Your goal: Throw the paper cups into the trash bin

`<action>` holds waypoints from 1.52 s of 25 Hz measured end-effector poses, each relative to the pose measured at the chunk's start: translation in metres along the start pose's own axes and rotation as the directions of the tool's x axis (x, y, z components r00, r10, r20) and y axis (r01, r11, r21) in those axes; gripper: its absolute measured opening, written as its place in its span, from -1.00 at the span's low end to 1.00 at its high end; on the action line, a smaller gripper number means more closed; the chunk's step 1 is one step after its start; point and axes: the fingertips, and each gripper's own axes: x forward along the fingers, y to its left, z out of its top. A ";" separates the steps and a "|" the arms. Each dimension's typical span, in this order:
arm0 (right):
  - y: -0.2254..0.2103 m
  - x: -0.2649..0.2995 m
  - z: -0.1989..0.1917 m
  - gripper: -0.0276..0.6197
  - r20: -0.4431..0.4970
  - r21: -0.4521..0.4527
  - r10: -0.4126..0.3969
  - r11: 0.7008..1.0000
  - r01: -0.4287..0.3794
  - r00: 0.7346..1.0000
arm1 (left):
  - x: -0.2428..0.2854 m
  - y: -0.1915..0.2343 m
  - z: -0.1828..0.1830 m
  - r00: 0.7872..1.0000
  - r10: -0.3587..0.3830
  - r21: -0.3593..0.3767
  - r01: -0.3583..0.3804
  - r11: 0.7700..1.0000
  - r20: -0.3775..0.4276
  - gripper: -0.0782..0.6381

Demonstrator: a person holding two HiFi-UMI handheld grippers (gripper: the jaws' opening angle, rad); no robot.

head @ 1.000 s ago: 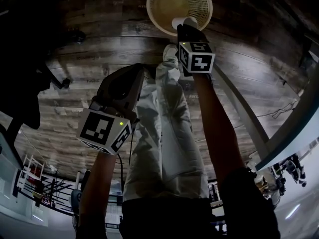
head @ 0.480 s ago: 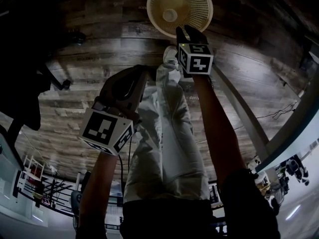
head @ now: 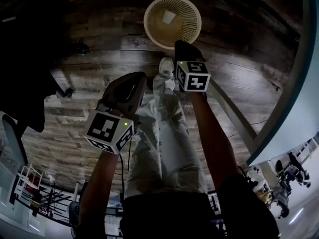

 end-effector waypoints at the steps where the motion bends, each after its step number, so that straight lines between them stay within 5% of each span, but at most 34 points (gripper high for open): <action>1: 0.002 -0.008 0.009 -0.88 0.014 -0.001 0.002 1.000 -0.002 1.000 | -0.002 -0.004 0.007 1.000 -0.001 0.011 0.000 1.000 0.008 -0.76; 9: 0.031 -0.083 0.072 -0.90 0.060 -0.026 0.053 0.998 -0.052 0.997 | -0.042 -0.041 0.054 0.999 -0.014 0.050 0.012 0.999 0.031 -0.76; 22: 0.086 -0.225 0.194 -0.90 0.212 -0.107 0.137 0.987 -0.116 0.968 | -0.106 -0.100 0.163 0.976 0.035 0.101 -0.058 0.993 0.217 -0.76; 29: 0.116 -0.297 0.249 -0.90 0.281 -0.174 0.196 0.973 -0.151 0.940 | -0.150 -0.119 0.203 0.955 0.095 0.139 -0.138 0.981 0.280 -0.76; 38: 0.152 -0.379 0.327 -0.90 0.442 -0.246 0.235 0.960 -0.135 0.866 | -0.201 -0.142 0.254 0.913 0.100 0.175 -0.182 0.968 0.396 -0.76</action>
